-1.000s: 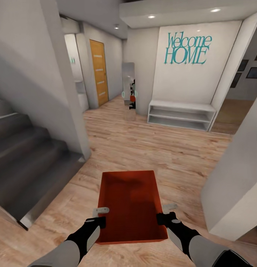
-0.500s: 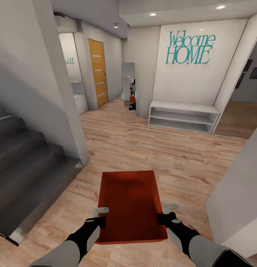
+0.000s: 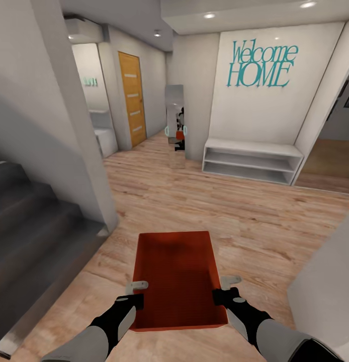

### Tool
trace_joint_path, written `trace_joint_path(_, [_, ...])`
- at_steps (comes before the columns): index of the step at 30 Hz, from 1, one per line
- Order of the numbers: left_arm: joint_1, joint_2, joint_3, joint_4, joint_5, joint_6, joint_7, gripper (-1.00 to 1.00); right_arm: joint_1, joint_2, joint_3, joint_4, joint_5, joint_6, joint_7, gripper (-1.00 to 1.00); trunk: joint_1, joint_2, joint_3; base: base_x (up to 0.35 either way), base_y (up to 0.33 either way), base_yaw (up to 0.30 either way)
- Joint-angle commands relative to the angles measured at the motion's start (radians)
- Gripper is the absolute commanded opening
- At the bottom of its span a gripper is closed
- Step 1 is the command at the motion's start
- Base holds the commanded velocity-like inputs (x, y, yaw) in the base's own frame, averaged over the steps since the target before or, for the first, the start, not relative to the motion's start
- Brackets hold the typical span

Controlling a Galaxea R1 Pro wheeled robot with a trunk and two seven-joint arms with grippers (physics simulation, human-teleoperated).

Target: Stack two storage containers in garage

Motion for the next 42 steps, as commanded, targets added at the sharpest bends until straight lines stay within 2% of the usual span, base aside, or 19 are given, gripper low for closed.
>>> trace_joint_path(1, [0.000, 0.016, -0.008, -0.006, -0.022, 0.007, 0.011, -1.00, -0.001, -0.006, -0.007, 0.005, -0.015, -0.005, -0.007, -1.00, 0.001, -0.001, -0.001, 0.323, 0.000, 0.000])
trace_joint_path(15, [0.000, 0.016, -0.008, -0.006, -0.022, 0.007, 0.011, -1.00, -0.001, -0.006, -0.007, 0.006, -0.015, -0.004, -0.007, -1.00, 0.001, -0.001, -0.004, 0.323, 0.000, -0.113])
trace_joint_path(42, [0.000, 0.016, -0.008, -0.006, -0.022, 0.007, 0.011, -1.00, -0.001, -0.006, -0.007, 0.006, -0.015, -0.004, -0.007, -1.00, 0.001, -0.001, -0.004, 0.323, 0.000, -0.003])
